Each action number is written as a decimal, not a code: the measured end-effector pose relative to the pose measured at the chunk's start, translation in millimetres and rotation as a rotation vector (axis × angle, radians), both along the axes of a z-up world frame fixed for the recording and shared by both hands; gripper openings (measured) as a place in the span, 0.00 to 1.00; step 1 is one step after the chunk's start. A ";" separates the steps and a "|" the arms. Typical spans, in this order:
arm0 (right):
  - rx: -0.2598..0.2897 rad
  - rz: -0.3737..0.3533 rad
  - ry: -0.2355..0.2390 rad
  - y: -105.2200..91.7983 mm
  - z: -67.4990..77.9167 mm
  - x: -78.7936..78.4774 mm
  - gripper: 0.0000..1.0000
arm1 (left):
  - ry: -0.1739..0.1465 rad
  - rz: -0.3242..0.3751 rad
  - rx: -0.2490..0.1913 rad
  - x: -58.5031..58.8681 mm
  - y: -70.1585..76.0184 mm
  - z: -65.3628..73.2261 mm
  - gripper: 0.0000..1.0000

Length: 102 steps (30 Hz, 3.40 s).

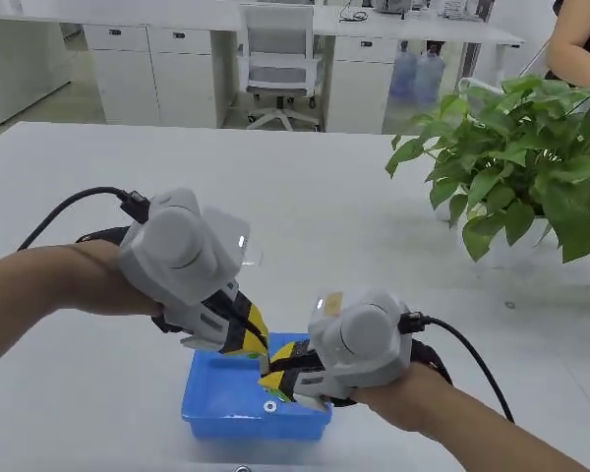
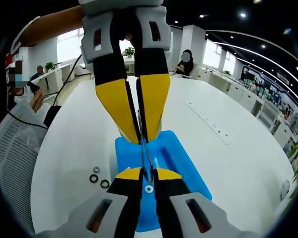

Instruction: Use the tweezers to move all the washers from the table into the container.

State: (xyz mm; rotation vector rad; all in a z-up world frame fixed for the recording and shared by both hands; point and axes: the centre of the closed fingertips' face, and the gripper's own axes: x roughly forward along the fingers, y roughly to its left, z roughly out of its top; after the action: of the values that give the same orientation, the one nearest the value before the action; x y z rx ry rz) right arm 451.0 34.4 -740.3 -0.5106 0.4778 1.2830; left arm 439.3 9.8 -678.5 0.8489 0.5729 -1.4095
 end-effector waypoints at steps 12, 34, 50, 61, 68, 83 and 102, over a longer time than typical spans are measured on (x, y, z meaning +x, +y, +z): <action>-0.009 -0.016 0.037 -1.0 -20.2 6.9 0.10 | 0.027 0.014 0.005 7.4 0.1 -19.9 0.06; -0.016 -0.026 0.057 -0.6 -30.6 8.8 0.11 | 0.038 0.024 0.009 9.5 1.6 -29.9 0.06; 0.007 -0.045 0.042 -6.9 -16.7 6.9 0.11 | 0.016 0.019 0.004 5.4 -3.8 -15.4 0.06; 0.012 -0.047 0.018 -12.0 -2.4 0.5 0.11 | 0.000 0.014 -0.001 -1.9 -8.3 -1.5 0.06; 0.015 -0.052 -0.001 -13.5 9.0 -5.5 0.11 | -0.012 0.009 -0.004 -8.6 -10.4 9.4 0.06; 0.030 -0.060 -0.027 -12.6 25.8 -21.0 0.11 | -0.032 0.008 -0.009 -25.0 -10.6 26.0 0.06; 0.029 -0.030 -0.024 -1.2 20.5 -52.7 0.11 | -0.020 0.022 0.013 -54.5 1.5 20.3 0.06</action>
State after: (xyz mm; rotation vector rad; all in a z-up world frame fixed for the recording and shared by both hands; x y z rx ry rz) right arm 398.3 33.2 -719.8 -0.4921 0.4450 1.2521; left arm 384.8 11.3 -658.2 0.8640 0.5750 -1.3768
